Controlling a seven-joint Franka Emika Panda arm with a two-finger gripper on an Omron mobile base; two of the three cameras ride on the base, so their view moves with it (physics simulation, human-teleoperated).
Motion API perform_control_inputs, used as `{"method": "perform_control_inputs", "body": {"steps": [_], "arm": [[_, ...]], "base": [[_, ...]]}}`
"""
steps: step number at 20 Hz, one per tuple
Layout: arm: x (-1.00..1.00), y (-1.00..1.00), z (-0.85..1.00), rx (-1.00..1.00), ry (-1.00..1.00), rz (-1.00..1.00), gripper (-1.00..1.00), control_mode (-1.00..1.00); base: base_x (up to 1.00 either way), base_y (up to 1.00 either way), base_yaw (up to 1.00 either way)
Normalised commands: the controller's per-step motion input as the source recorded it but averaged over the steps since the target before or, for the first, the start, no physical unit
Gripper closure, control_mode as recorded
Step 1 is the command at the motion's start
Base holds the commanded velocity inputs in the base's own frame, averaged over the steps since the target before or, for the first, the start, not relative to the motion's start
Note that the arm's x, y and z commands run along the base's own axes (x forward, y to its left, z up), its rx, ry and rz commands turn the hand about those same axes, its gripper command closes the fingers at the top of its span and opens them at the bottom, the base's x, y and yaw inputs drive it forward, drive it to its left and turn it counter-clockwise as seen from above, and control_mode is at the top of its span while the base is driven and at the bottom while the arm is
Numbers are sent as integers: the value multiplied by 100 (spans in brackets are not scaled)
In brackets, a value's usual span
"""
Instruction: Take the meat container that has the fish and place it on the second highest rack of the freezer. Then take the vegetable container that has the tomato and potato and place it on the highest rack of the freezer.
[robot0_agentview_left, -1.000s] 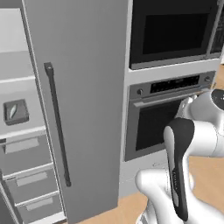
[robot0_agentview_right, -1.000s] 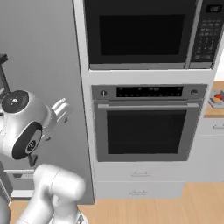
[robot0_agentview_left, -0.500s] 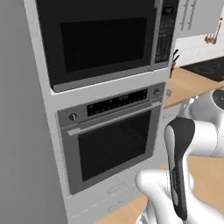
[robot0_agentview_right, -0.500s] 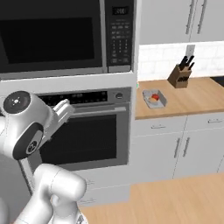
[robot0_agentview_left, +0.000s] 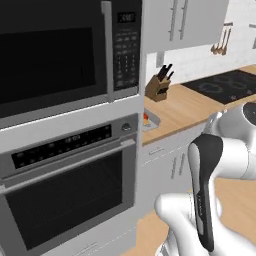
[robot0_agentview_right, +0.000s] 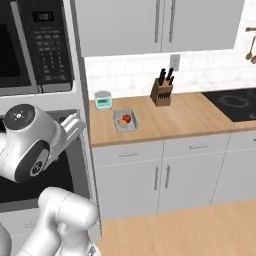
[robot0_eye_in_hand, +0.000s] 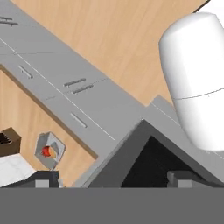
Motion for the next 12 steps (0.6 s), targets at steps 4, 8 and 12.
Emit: {"method": "perform_control_inputs", "body": {"steps": [4,8,12], "arm": [[0,0,0,0,0,0,-100,100],[0,0,0,0,0,0,-100,100],[0,0,0,0,0,0,-100,100]], "base": [[86,-100,2],[72,-100,14],[19,-96,49]]}}
